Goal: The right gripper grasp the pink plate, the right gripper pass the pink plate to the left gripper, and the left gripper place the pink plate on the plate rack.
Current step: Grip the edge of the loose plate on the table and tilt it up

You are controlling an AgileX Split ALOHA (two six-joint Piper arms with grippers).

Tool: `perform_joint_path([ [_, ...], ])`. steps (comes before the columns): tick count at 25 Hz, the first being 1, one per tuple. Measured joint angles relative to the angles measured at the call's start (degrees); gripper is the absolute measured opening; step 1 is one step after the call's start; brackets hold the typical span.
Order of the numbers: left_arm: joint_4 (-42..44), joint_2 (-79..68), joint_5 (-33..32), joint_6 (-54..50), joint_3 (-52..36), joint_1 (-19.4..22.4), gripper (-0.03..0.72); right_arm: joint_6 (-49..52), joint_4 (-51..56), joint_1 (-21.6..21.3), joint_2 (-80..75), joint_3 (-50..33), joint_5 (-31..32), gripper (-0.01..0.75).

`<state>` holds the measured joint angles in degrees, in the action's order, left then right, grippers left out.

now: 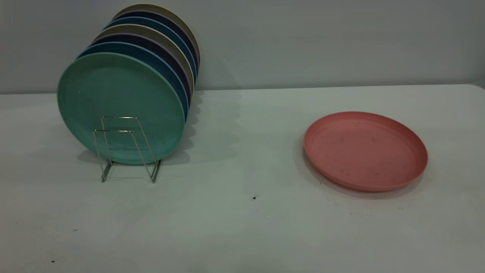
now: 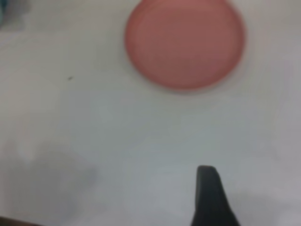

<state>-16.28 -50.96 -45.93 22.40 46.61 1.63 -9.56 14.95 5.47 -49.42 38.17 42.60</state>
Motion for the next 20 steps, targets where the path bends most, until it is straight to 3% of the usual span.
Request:
perform_joint_path([
  [8,-13.72,-23.92,7.15,14.83,6.07,-0.07,0.522,-13.14,18.09,0.00,-25.69,0.47,-14.67,0.488],
  [14,-26.31,-38.37,8.75,25.07,13.64,-4.57,0.504,-23.64,27.09,-0.38,-42.91,6.57,-16.19,0.488],
  [20,-31.34,-50.16,10.72,26.59,20.98,-11.15,0.501,-30.78,32.15,-7.23,-55.30,16.04,-11.60,0.488],
])
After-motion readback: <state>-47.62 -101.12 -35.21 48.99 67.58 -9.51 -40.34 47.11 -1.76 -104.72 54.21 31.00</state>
